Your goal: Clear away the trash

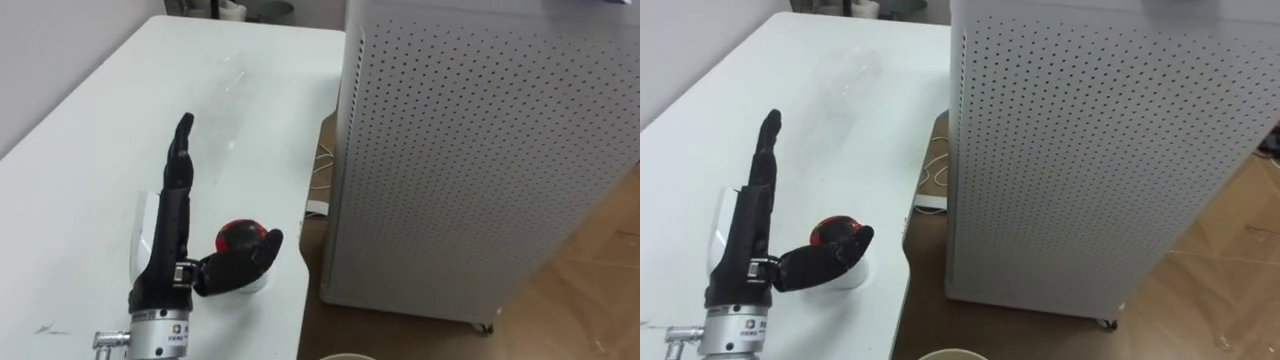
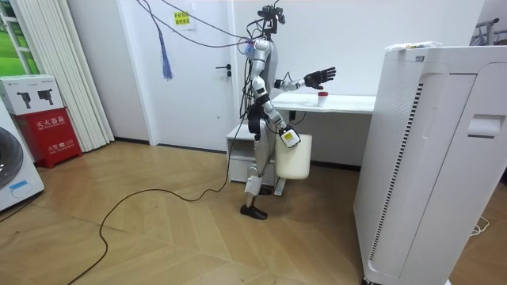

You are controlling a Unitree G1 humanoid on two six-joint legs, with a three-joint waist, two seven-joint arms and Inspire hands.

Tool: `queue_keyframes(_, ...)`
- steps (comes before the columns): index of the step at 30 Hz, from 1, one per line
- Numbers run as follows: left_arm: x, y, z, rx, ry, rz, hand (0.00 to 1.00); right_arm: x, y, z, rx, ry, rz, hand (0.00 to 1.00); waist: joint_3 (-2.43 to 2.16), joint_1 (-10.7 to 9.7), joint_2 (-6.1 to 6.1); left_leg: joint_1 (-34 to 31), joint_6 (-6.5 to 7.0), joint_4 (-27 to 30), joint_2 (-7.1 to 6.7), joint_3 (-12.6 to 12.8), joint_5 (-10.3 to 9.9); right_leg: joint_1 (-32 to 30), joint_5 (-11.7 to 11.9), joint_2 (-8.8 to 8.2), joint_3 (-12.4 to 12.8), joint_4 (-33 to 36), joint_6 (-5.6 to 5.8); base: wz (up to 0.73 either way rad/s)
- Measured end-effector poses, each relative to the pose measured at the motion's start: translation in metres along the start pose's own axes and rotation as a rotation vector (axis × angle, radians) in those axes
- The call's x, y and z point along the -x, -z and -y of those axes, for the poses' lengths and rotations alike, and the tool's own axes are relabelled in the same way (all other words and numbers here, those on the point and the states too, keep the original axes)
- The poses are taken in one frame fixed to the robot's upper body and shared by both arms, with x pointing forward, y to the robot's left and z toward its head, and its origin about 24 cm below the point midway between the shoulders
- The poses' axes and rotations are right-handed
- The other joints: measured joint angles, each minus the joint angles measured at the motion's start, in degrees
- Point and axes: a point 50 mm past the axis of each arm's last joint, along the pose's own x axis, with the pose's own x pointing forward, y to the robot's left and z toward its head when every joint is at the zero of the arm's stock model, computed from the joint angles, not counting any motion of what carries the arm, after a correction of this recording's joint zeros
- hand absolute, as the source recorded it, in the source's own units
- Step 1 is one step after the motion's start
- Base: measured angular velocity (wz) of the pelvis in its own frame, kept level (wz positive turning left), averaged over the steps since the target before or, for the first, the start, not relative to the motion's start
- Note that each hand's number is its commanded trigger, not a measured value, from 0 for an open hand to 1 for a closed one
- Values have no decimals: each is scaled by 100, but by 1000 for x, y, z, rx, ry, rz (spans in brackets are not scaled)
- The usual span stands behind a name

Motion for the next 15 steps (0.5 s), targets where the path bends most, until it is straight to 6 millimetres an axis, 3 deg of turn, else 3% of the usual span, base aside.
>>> queue_keyframes(6,9,5,-1,-6,7,-36,0,0,0,-1,-3,-6,1,100,0,-12,-24,26,0,0,0,-23,0,39,0,-14,-170,2,0,1)
queue_keyframes(15,18,15,3,-4,45,-93,0,-2,0,-8,23,-36,-4,100,16,5,-78,75,0,-4,1,-6,0,86,2,-10,-164,-2,-3,0)
